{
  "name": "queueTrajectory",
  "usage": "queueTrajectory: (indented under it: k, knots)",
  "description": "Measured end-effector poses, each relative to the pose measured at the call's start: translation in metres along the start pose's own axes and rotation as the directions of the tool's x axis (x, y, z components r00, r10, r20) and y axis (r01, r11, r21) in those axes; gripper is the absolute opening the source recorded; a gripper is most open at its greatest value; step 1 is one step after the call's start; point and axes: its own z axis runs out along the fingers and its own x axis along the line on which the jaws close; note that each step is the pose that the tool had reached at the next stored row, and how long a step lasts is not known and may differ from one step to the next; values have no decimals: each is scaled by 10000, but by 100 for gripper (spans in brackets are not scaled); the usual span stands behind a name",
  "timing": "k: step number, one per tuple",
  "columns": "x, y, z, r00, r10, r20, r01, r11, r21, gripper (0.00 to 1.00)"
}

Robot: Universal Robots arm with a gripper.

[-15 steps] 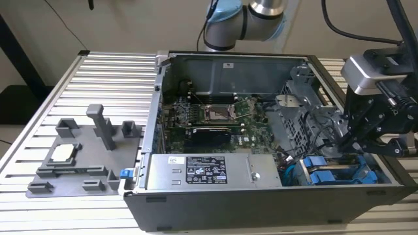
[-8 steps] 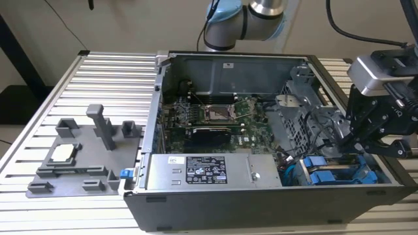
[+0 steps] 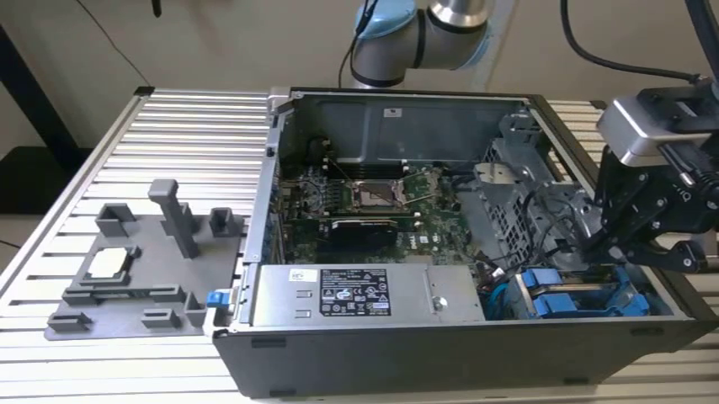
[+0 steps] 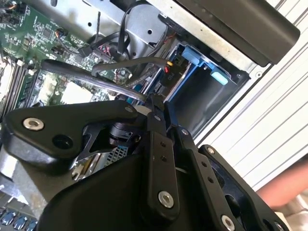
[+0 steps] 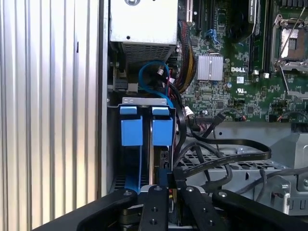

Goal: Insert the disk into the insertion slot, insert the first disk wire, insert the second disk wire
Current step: 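Insert the second disk wire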

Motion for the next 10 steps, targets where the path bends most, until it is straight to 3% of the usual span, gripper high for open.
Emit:
queueTrajectory:
  k: [2, 8, 10]
  knots:
    - [2, -1, 17, 10000, -2, 33, 2, 10000, 9, 16]
    - [9, -1, 85, 9996, -5, 279, 4, 10000, 48, 16]
    - [12, -1, 107, 9995, -8, 306, 6, 10000, 80, 16]
